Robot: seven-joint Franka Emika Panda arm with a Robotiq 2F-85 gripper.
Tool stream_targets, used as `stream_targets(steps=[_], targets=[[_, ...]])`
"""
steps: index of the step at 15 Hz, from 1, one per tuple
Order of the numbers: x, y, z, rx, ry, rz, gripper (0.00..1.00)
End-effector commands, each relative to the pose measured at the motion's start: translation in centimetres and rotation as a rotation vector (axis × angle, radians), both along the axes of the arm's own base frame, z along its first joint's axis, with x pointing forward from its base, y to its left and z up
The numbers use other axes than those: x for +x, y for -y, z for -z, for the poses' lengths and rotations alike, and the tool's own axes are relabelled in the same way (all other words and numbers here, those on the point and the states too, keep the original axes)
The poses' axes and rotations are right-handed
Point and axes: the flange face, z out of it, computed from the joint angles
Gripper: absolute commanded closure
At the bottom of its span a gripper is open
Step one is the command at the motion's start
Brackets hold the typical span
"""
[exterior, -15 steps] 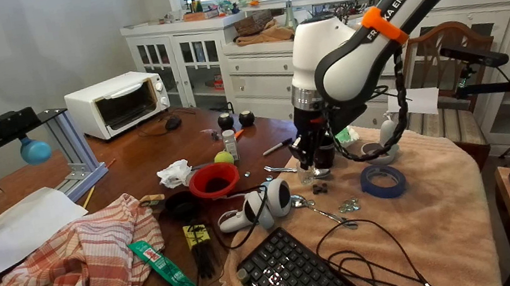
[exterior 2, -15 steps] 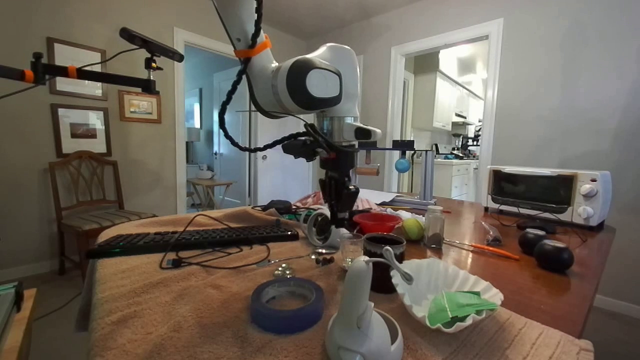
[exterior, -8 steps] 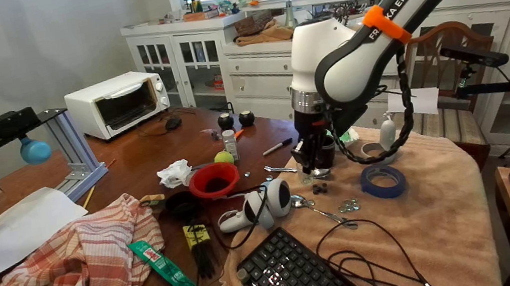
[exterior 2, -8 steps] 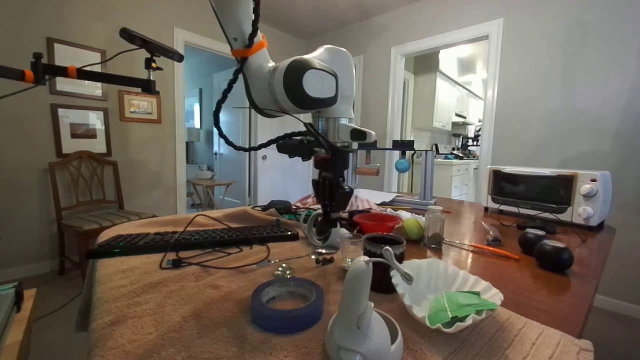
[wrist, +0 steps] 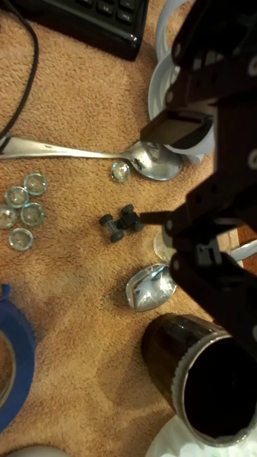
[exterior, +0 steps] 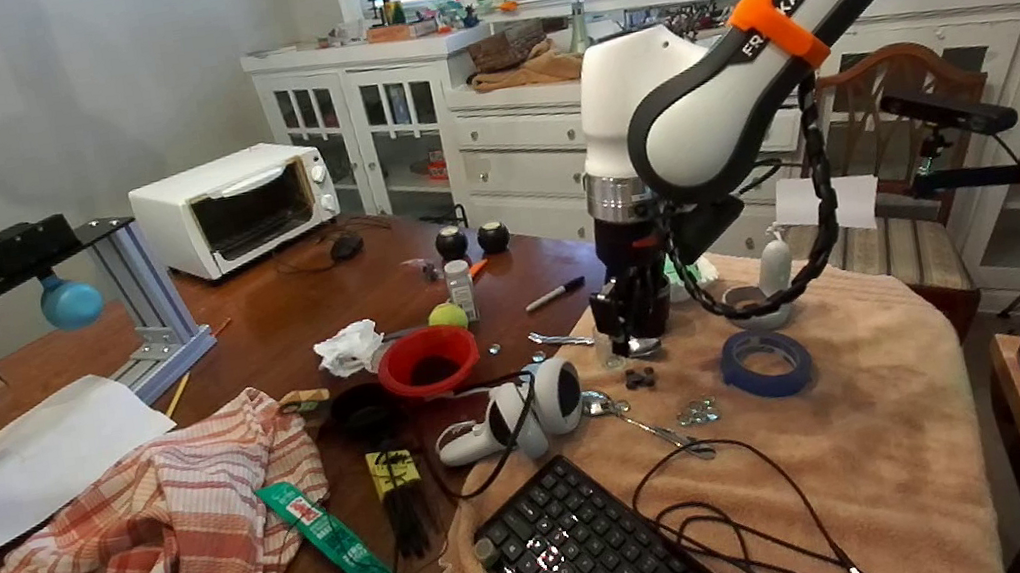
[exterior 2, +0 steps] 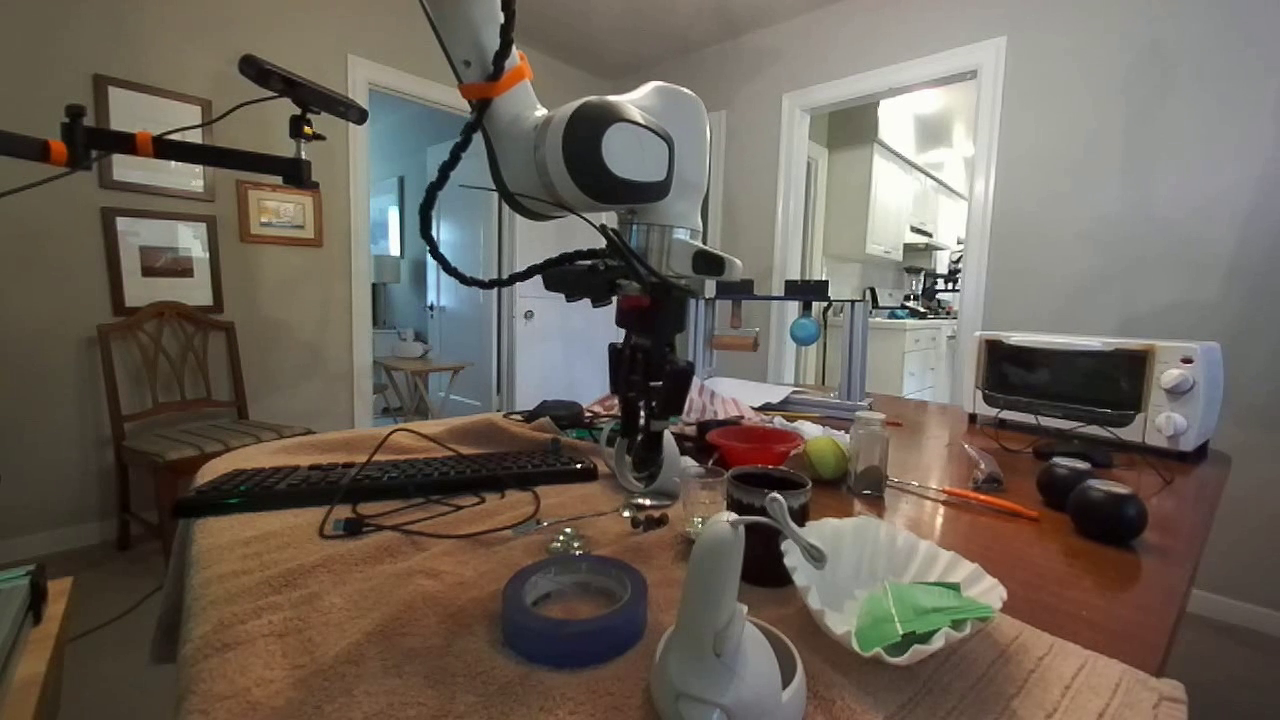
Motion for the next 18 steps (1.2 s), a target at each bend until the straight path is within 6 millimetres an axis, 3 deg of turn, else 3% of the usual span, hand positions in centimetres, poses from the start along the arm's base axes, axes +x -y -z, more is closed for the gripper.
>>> stream_targets(steps=[1,3,5,7,8,11,14,18], targets=[[-0.6,-0.1,0.1,0.024,0.001,-0.012,0.16],[-0.8,-0.6,0.9,0.051,0.007,-0.004,0.02],[-1.2,-0.9,1.5,0.069,0.018,0.007,0.0],[-1.3,-1.3,1.9,0.08,0.034,0.008,0.24],[-1.3,-1.4,2.2,0.082,0.041,0.007,0.27],[-1.3,-1.5,2.9,0.083,0.056,0.007,0.49],[-1.1,-1.6,3.5,0.08,0.071,0.007,0.58],[-0.9,-1.6,4.7,0.069,0.074,0.01,0.52]])
